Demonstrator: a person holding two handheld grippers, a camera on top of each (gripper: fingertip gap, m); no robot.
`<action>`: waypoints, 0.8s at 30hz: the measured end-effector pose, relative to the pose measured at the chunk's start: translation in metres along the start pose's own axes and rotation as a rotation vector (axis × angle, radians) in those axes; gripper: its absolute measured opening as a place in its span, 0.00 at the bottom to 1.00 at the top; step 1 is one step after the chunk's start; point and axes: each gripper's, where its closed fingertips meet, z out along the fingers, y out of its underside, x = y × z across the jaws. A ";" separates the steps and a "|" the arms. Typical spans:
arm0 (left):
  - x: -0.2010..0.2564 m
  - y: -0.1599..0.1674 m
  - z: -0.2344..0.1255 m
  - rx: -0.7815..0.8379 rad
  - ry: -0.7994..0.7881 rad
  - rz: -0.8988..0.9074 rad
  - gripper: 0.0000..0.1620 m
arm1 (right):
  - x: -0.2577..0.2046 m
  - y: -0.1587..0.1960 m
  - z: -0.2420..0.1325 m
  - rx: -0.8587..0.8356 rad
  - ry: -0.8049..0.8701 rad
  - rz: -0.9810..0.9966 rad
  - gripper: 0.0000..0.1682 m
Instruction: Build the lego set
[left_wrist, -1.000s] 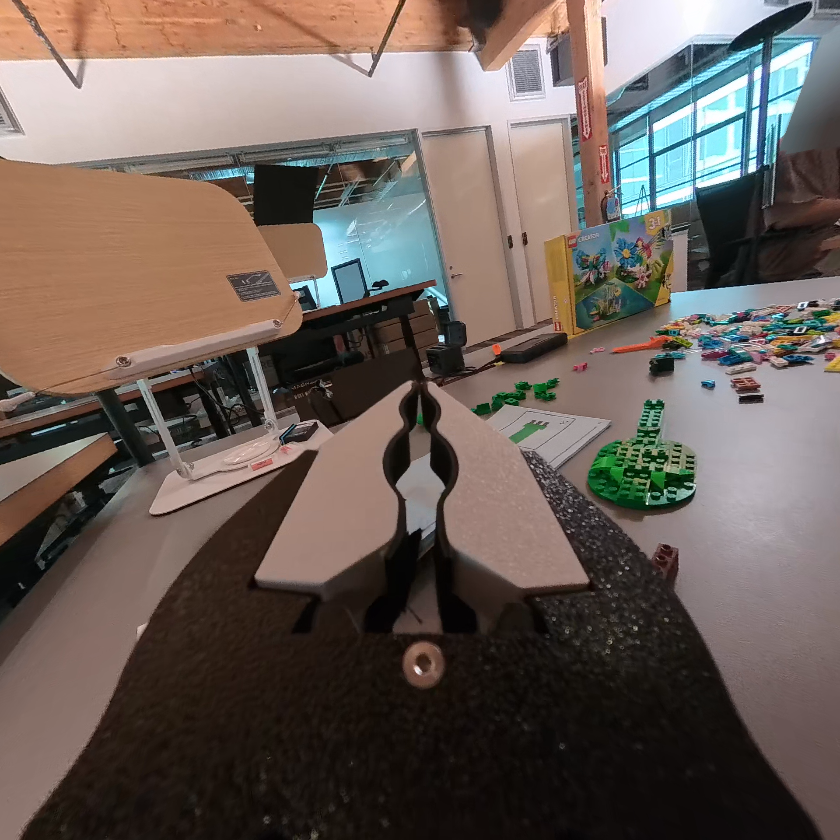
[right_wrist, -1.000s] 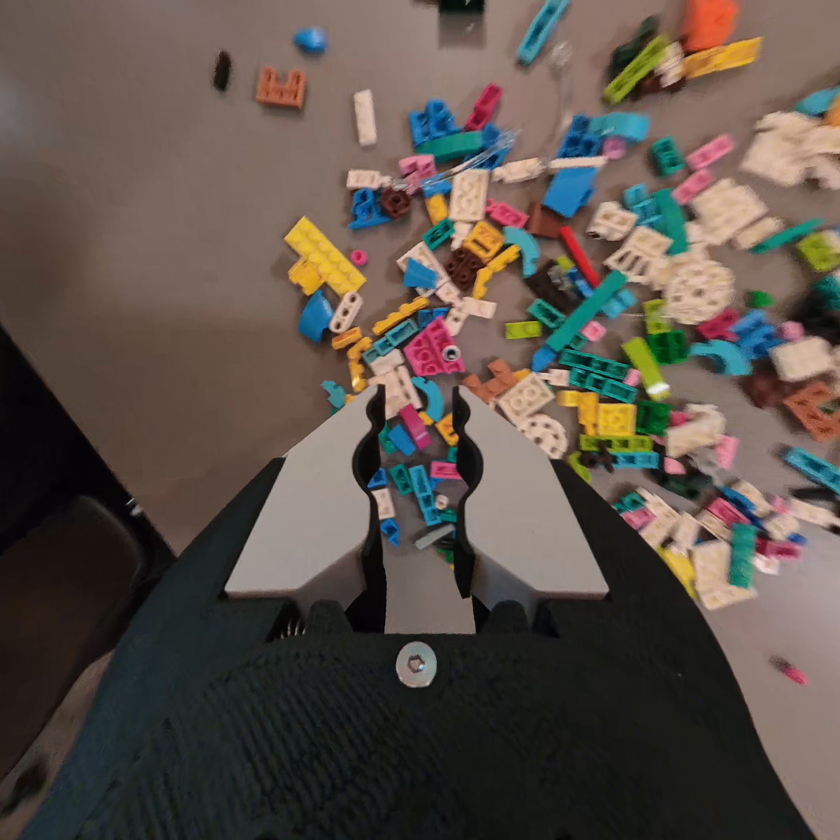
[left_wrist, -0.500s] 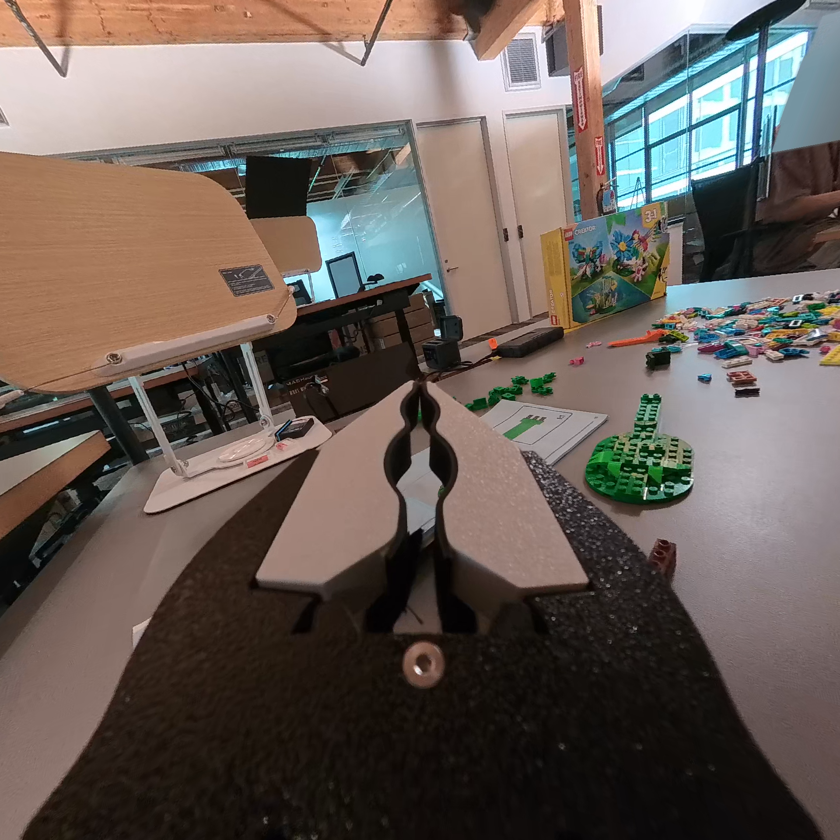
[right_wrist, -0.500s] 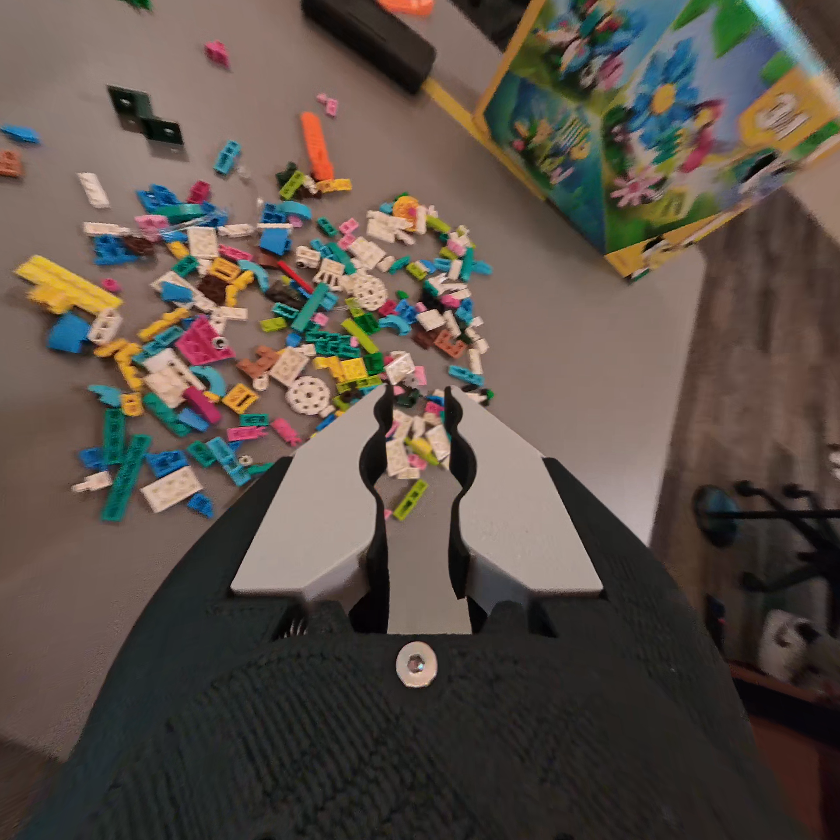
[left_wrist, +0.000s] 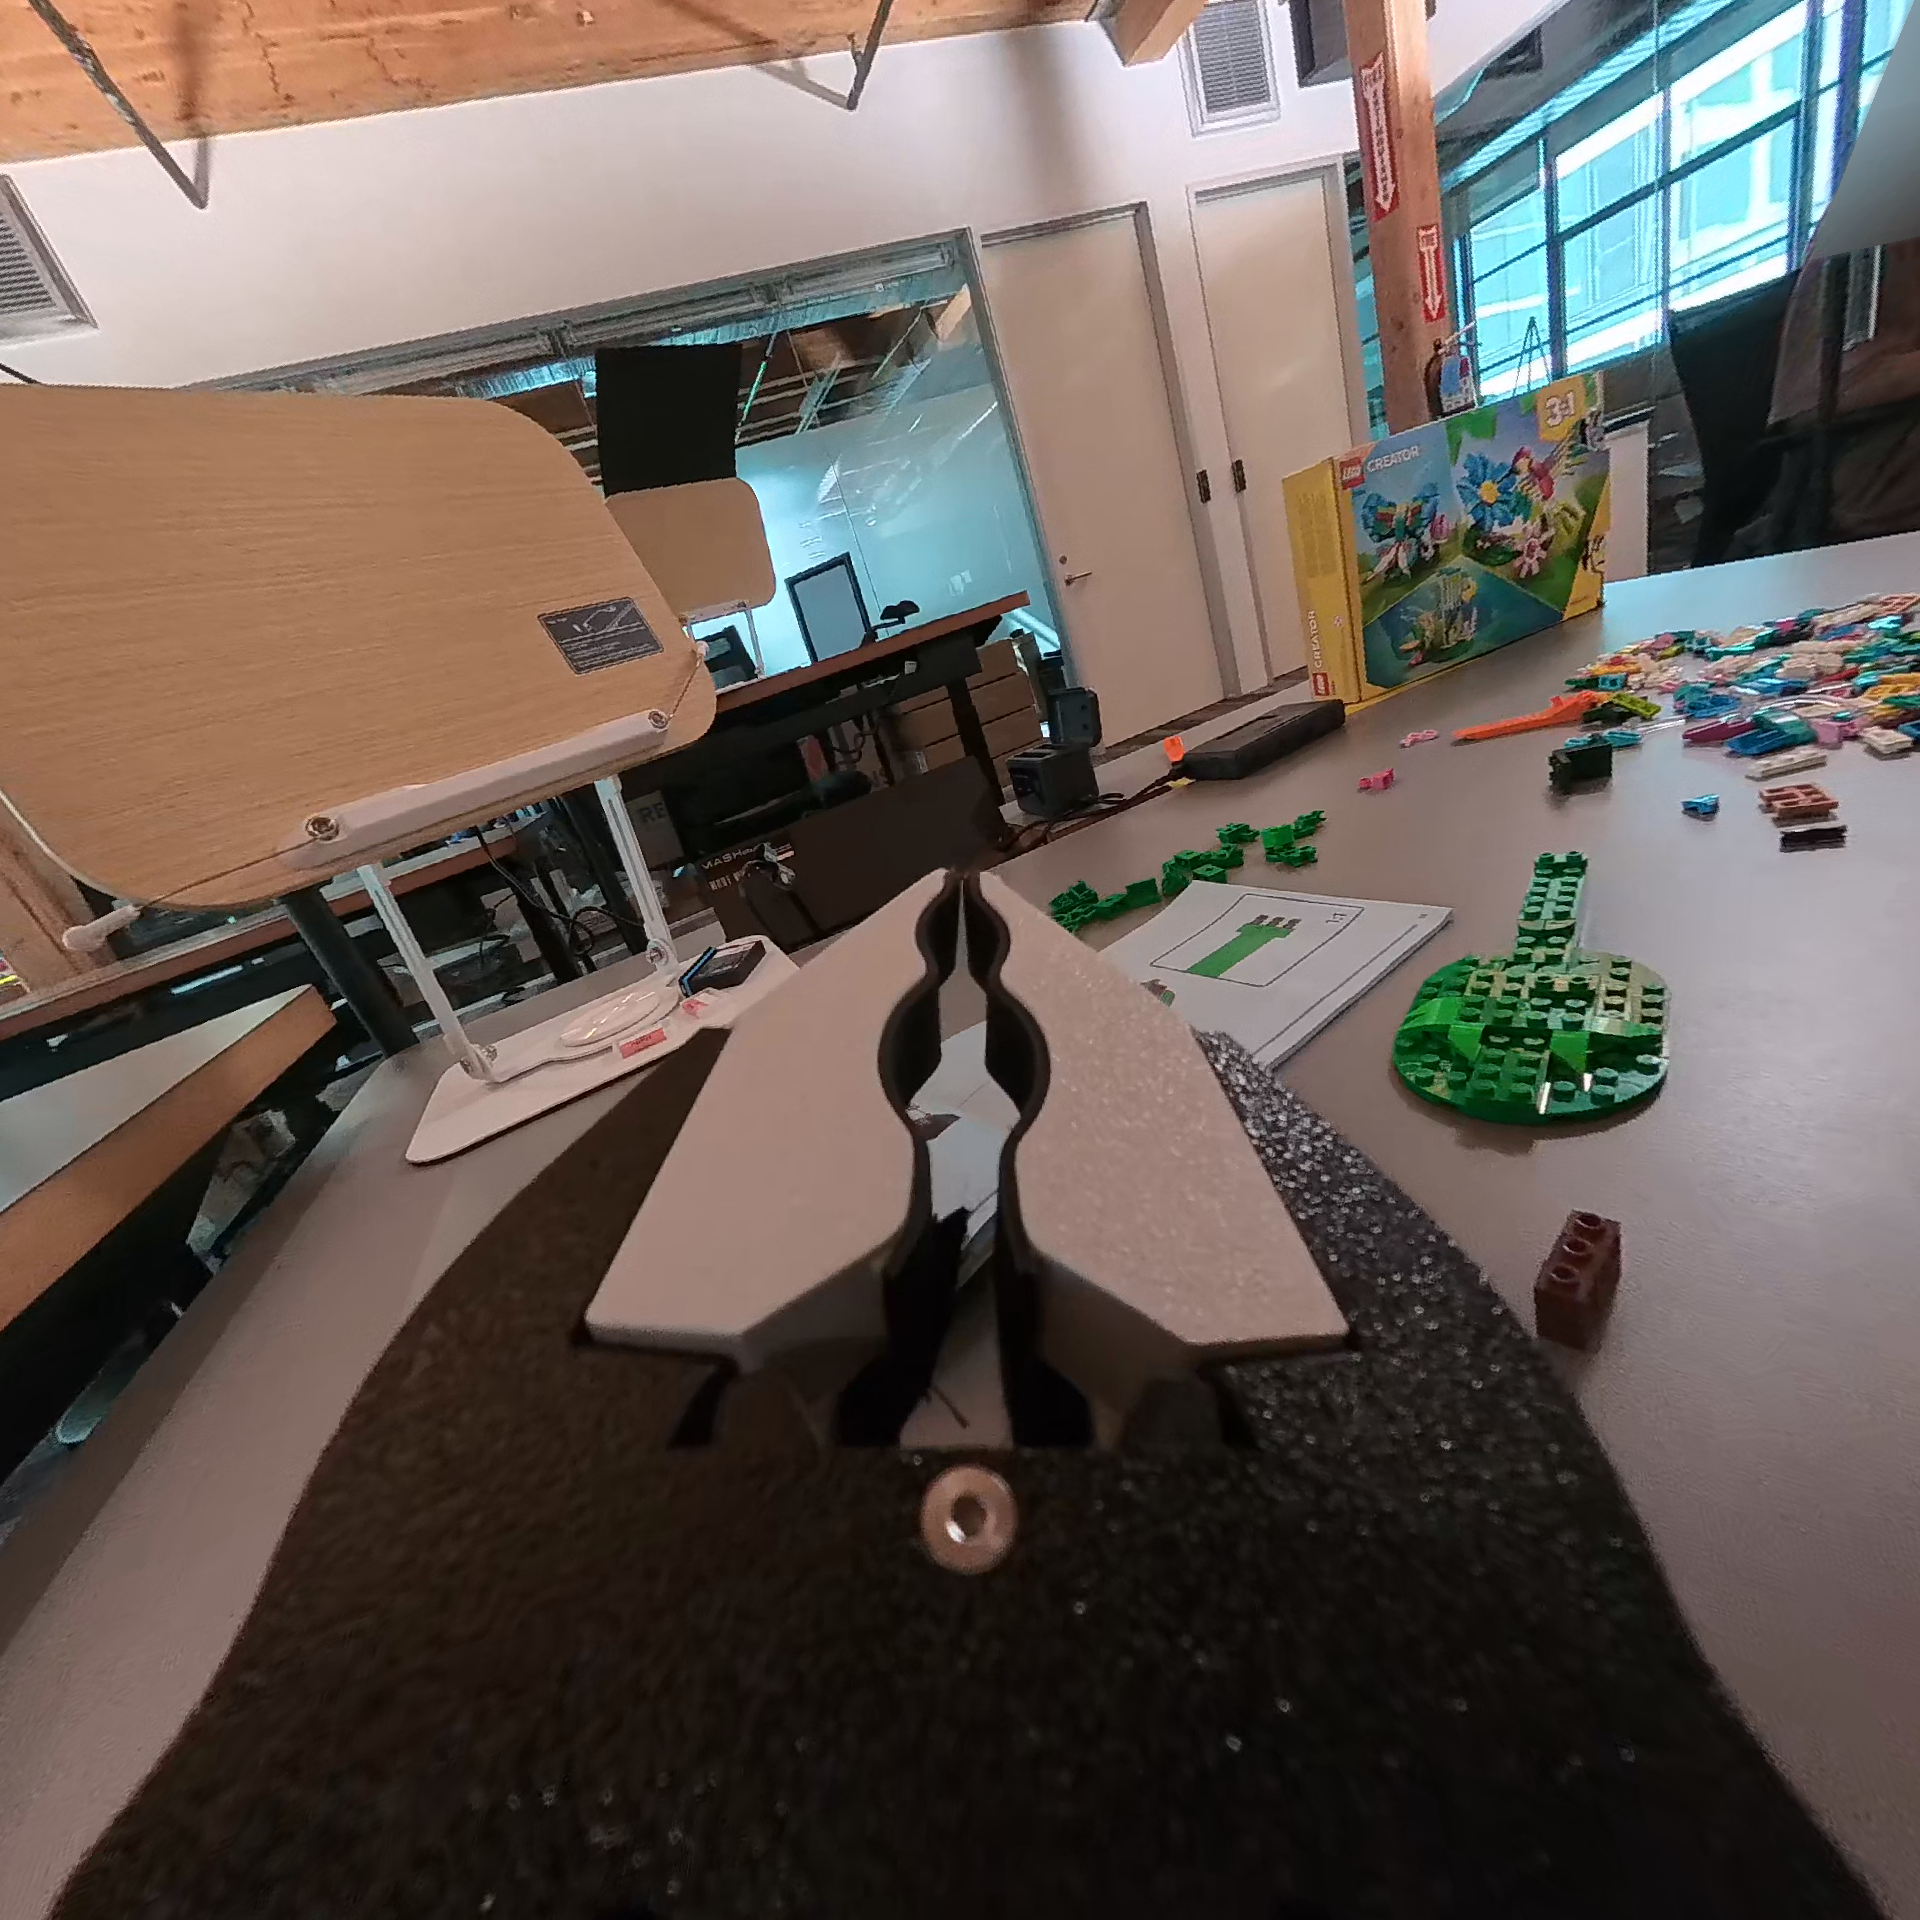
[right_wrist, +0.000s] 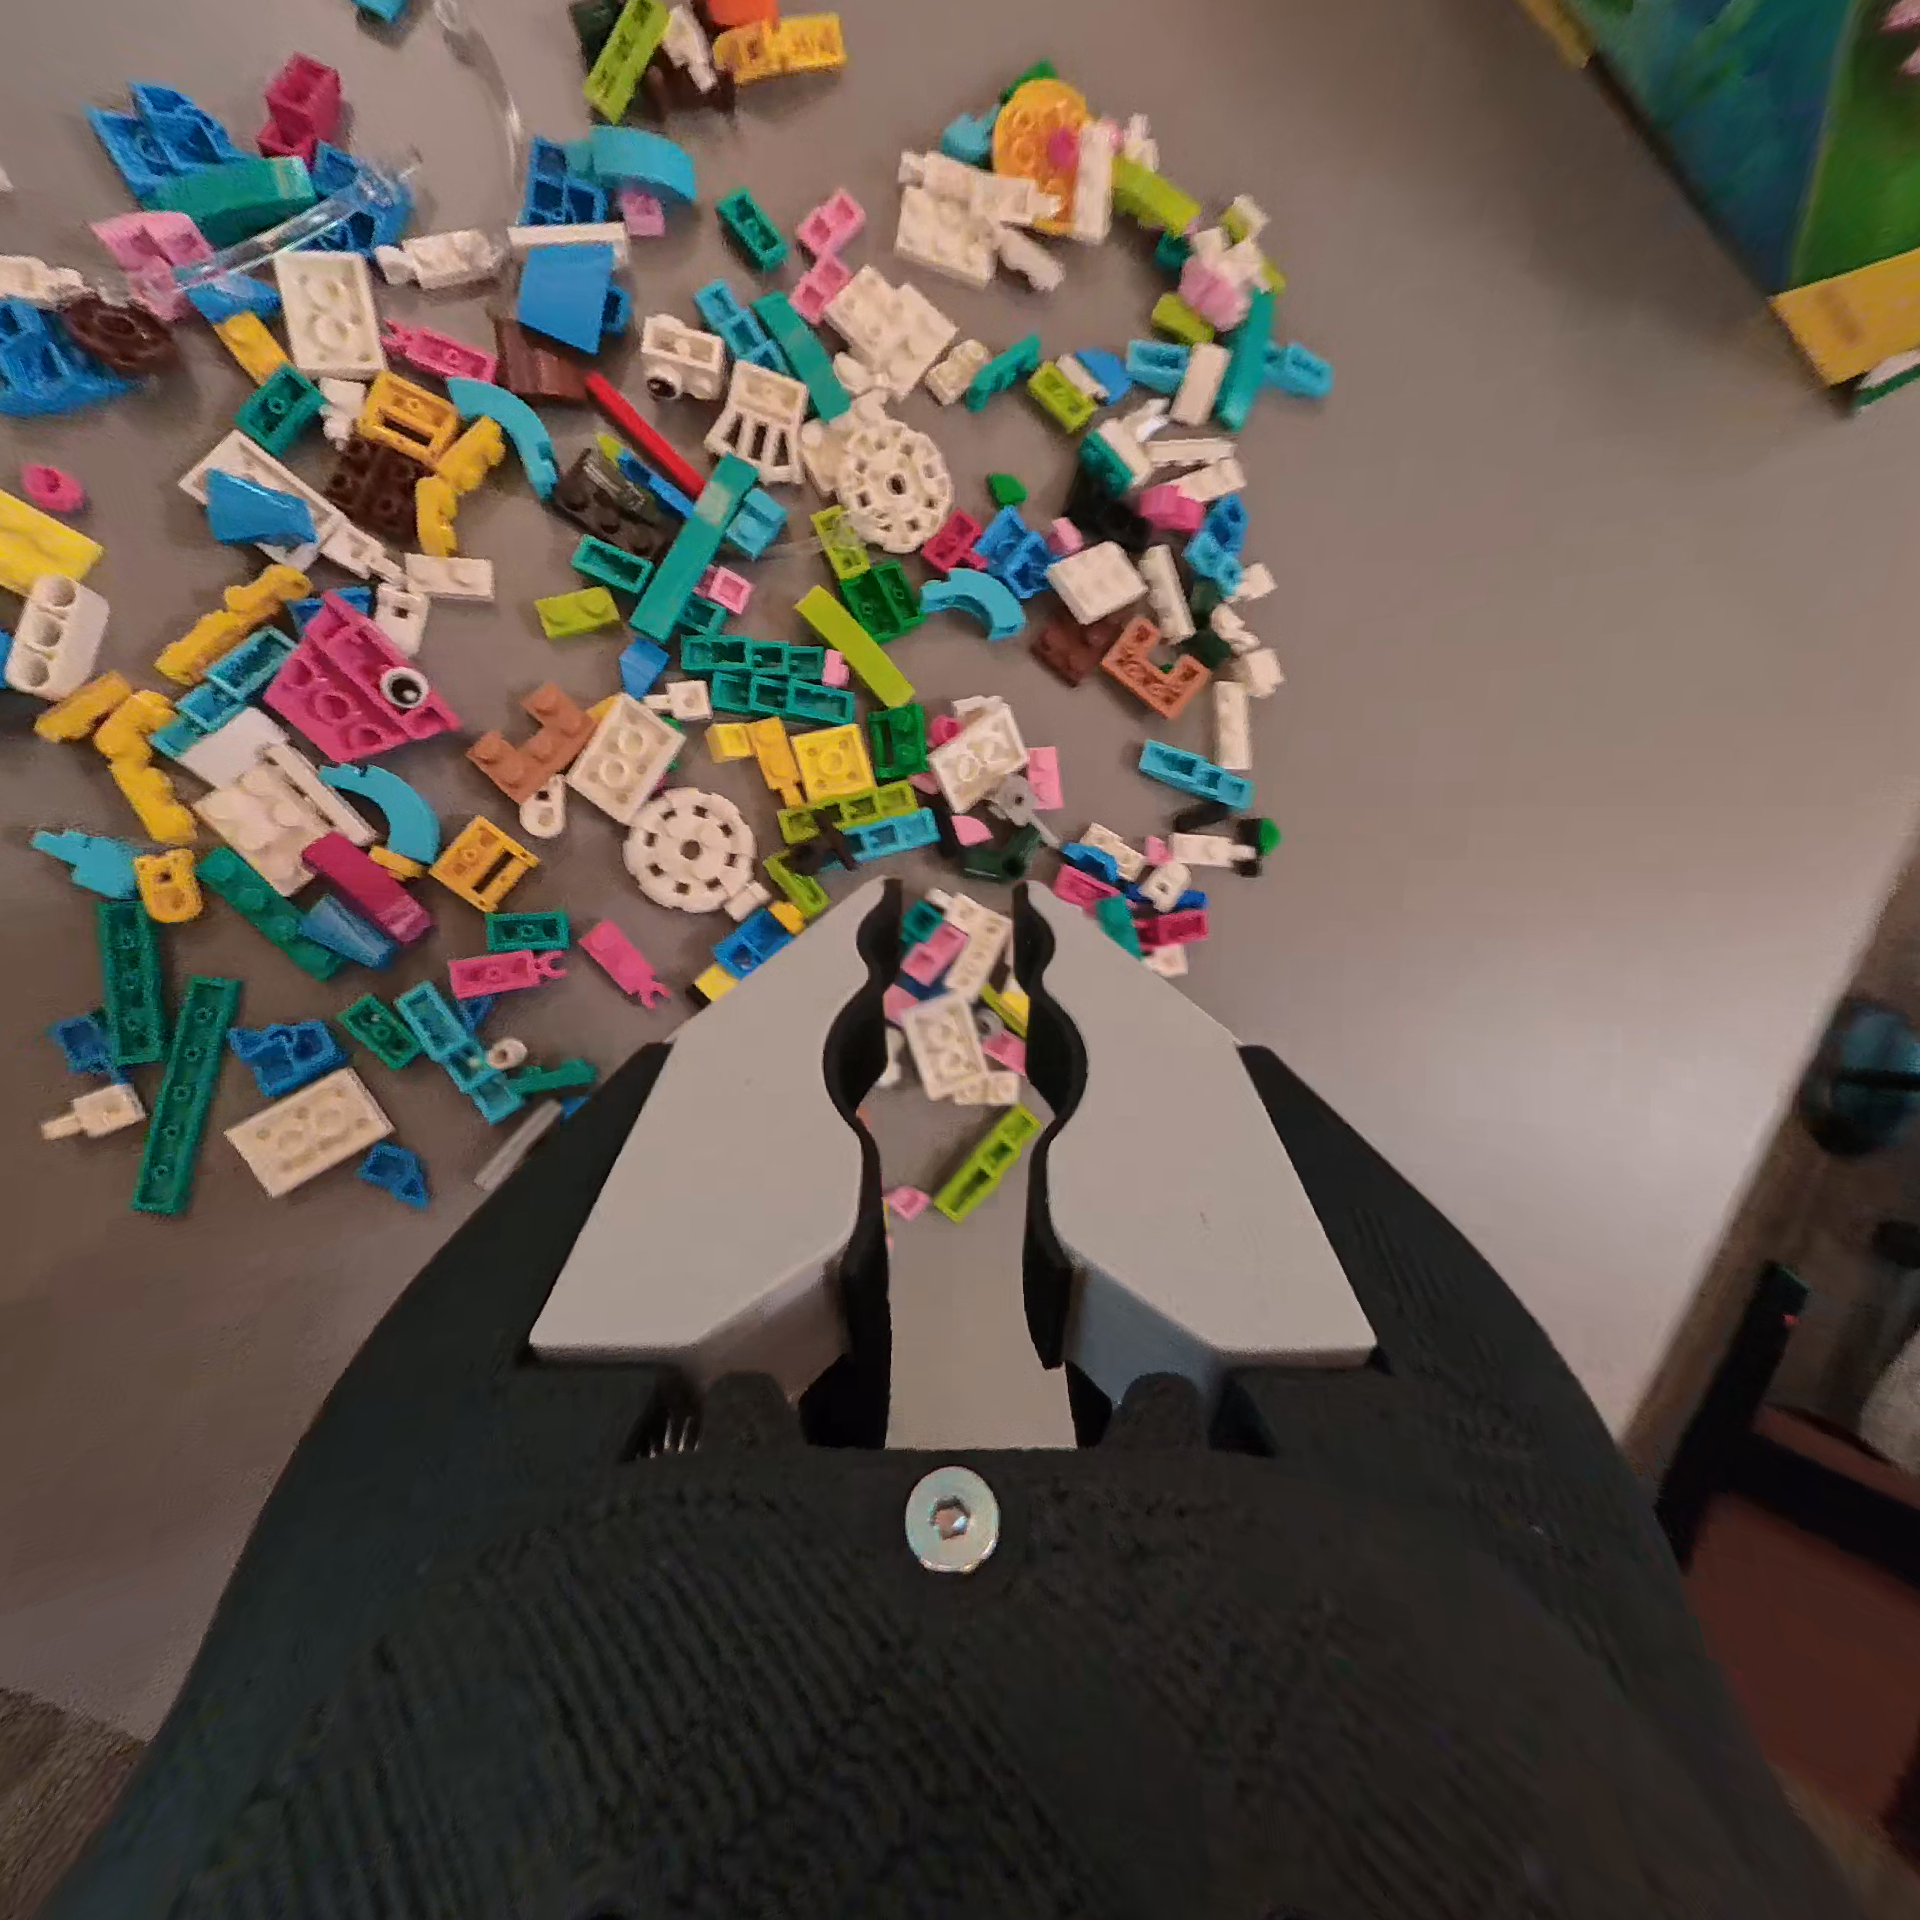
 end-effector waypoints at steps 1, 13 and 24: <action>0.000 0.000 0.000 0.000 0.000 0.005 0.00 | -0.006 0.000 0.007 -0.017 -0.036 -0.001 0.11; 0.001 0.001 0.001 -0.004 0.009 0.006 0.00 | -0.032 0.017 0.034 -0.132 -0.171 0.001 0.10; 0.002 0.002 0.001 -0.007 0.009 0.010 0.00 | -0.043 0.012 0.020 -0.078 -0.189 0.014 0.09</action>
